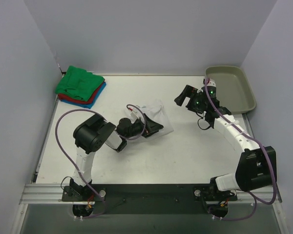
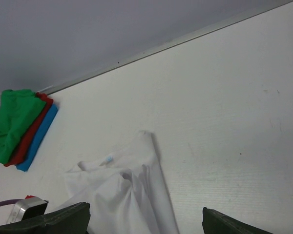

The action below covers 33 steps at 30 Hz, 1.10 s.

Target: Fold and stack the t-shirts

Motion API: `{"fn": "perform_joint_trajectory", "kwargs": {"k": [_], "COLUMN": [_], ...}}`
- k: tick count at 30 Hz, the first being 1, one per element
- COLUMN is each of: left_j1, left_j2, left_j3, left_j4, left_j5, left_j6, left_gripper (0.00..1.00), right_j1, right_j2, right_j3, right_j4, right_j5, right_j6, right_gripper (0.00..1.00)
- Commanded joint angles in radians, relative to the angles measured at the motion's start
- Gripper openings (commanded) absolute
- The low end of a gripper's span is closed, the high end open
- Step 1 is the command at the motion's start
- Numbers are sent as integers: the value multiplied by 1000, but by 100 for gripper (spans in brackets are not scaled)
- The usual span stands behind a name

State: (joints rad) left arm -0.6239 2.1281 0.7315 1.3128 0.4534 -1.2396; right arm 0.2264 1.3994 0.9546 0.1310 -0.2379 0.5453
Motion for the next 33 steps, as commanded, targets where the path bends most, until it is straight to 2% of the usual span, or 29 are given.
{"fn": "perform_joint_trajectory", "kwargs": {"k": [1,5,10,13,16,21,22,26,29,33], "left_j1": [-65,-126,-201,-240,-246,-235,-229,-128,-28,81], "left_j2": [-78,-160,-246,-368,-535,-866,-908,-1068,-1183,-1234], "left_j3": [-95,-135,-170,-193,-181,-48,-9,-1,-24,-70], "left_j4": [-242,-406,-434,-533,-691,-1125,-1179,-1352,-1423,-1442], "left_j5": [25,31,122,128,104,-34,-91,-137,-183,-177], "left_j6": [152,232,279,336,387,526,535,514,523,514], "left_gripper": [95,95,95,95,95,97,97,97,97,97], "right_j1": [50,117,146,148,146,162,166,231,274,330], "right_j2": [-91,-119,-142,-161,-177,-221,-238,-286,-306,-309], "right_j3": [9,-13,-63,-85,-86,-105,-108,-126,-155,-208], "right_j4": [-43,-77,-85,-87,-90,-77,-83,-108,-88,-7], "right_j5": [41,91,55,60,55,-20,-30,-55,-113,-161], "right_j6": [-45,-62,-28,-31,-33,25,34,79,133,197], "right_gripper": [100,100,100,100,100,100,100,100,100,100]}}
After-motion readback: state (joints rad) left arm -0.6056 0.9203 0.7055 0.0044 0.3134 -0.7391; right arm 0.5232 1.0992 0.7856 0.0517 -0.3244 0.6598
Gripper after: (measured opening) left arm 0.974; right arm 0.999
